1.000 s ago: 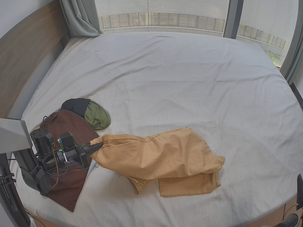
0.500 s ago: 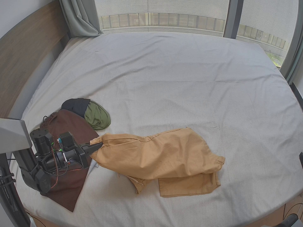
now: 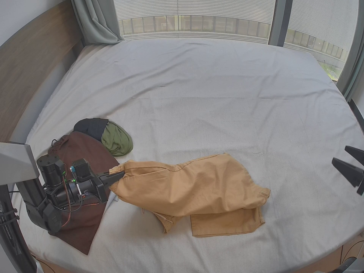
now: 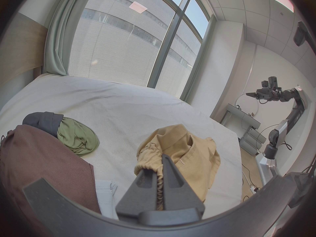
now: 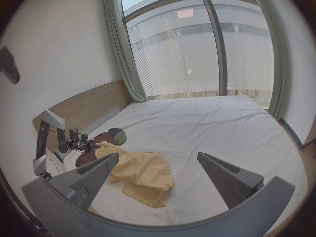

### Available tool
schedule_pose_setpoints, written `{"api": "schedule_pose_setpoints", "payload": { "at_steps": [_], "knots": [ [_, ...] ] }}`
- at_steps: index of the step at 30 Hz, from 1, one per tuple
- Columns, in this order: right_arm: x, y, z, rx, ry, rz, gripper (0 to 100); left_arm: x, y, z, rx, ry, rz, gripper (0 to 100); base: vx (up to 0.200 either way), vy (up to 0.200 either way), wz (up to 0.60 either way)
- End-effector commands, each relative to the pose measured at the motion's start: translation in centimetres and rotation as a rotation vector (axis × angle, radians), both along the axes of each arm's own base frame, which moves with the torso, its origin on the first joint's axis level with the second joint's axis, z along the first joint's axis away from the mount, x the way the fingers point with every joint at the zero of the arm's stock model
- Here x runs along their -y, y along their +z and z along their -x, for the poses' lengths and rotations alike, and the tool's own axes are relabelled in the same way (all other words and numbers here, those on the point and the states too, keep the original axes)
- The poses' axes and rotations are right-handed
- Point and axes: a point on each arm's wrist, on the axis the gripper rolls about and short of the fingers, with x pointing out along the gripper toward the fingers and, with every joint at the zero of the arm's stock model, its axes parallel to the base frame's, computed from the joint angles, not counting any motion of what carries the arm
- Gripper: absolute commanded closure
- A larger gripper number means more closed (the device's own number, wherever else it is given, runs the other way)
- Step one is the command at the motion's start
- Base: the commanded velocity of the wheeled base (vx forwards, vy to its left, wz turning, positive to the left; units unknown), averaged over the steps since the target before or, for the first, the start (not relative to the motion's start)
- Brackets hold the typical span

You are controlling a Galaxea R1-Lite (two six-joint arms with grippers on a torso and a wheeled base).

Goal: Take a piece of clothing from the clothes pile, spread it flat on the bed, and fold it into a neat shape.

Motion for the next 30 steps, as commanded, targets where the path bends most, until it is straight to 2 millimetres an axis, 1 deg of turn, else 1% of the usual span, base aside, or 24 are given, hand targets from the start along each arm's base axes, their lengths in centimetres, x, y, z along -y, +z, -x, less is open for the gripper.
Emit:
{"api": "schedule_pose_setpoints", "payload": {
  "at_steps": [1, 2, 9, 10, 12, 14, 18, 25, 30],
  "knots": [
    [-0.4, 1.0, -5.4, -0.098, 0.051, -0.065, 0, 0.3, -0.1, 0.0, -0.001, -0.009, 0.0, 100, 0.0, 0.0, 0.0],
    [-0.5, 0.7, -6.2, -0.129, 0.052, -0.092, 0, 0.4, 0.0, 0.0, 0.0, -0.012, 0.0, 100, 0.0, 0.0, 0.0],
    [-1.8, -0.5, -8.9, -0.203, 0.095, -0.217, 0, 0.4, 0.0, -0.1, 0.002, -0.011, 0.0, 100, 0.0, 0.0, 0.0],
    [-1.8, -0.5, -8.9, -0.204, 0.096, -0.22, 0, 0.4, 0.0, -0.1, 0.002, -0.011, 0.0, 100, 0.0, 0.0, 0.0],
    [-2.1, -1.3, -9.9, -0.245, 0.092, -0.254, 0, 0.3, 0.0, -0.2, 0.001, -0.007, 0.005, 100, 0.0, 0.0, 0.0],
    [-2.1, -1.9, -10.3, -0.27, 0.086, -0.26, 0, 0.4, 0.0, -0.3, -0.002, -0.007, 0.013, 100, 0.0, 0.0, 0.0],
    [-2.2, -3.3, -11.8, -0.331, 0.071, -0.26, 0, 0.4, 0.0, -0.5, -0.008, -0.007, 0.02, 100, 0.0, 0.0, 0.0],
    [-2.3, -6.1, -14.0, -0.388, 0.055, -0.258, 0, 0.5, -0.8, -0.7, -0.034, -0.007, 0.02, 100, 0.0, 0.0, 0.0],
    [-2.3, -7.1, -14.5, -0.415, 0.046, -0.274, 0, 0.5, -0.8, -0.7, -0.033, -0.008, 0.019, 100, 0.0, 0.0, 0.0]
  ]
}}
